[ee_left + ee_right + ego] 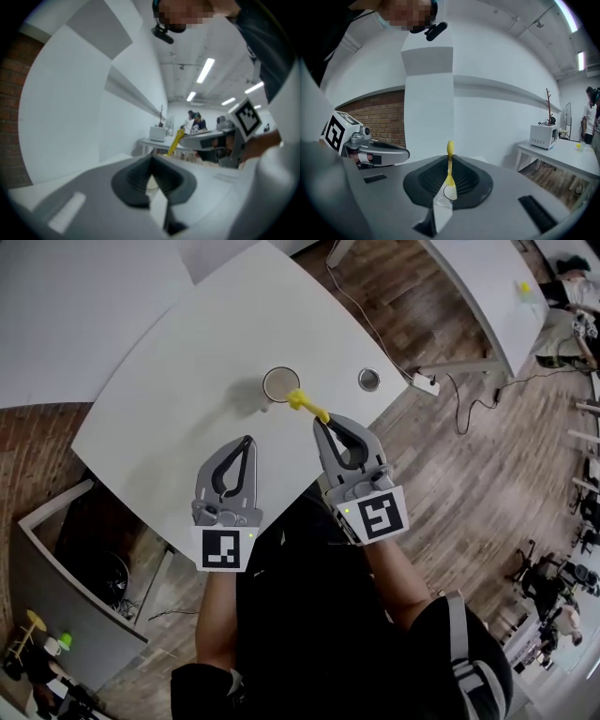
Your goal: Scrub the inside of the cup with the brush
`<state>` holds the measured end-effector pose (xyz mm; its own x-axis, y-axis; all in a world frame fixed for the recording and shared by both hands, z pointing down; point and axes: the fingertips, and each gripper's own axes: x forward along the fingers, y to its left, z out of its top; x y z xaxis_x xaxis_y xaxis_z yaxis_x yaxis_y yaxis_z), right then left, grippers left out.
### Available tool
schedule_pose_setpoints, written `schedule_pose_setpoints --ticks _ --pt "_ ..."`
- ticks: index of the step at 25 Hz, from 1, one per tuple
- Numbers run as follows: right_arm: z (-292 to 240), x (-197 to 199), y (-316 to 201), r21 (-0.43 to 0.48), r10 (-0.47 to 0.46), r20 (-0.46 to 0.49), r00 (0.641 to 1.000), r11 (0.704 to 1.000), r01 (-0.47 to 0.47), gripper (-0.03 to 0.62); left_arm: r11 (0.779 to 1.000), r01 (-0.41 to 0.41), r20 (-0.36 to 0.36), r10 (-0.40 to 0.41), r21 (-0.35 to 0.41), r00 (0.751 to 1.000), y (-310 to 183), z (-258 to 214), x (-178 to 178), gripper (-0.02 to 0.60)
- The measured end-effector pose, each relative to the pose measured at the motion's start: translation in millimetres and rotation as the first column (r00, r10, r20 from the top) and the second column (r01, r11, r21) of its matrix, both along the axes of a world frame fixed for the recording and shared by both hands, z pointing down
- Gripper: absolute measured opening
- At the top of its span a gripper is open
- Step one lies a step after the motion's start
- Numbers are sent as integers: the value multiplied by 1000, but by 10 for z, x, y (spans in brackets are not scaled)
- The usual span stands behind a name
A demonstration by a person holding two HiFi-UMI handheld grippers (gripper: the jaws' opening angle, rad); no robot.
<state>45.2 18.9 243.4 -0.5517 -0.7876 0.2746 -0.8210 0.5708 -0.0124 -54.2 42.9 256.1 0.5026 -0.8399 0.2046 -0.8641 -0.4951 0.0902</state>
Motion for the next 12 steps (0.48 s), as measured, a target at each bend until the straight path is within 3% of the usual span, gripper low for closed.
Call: schedule_pose_setpoints --ticks 5,12 --pt "-226 18 198 29 14 26 1000 999 -15 25 999 40 -6 -40 -2 999 145 -232 -63 3" --pt "-508 42 479 46 42 56 998 998 -44 25 999 32 -45 -30 32 999 418 -565 -91 3"
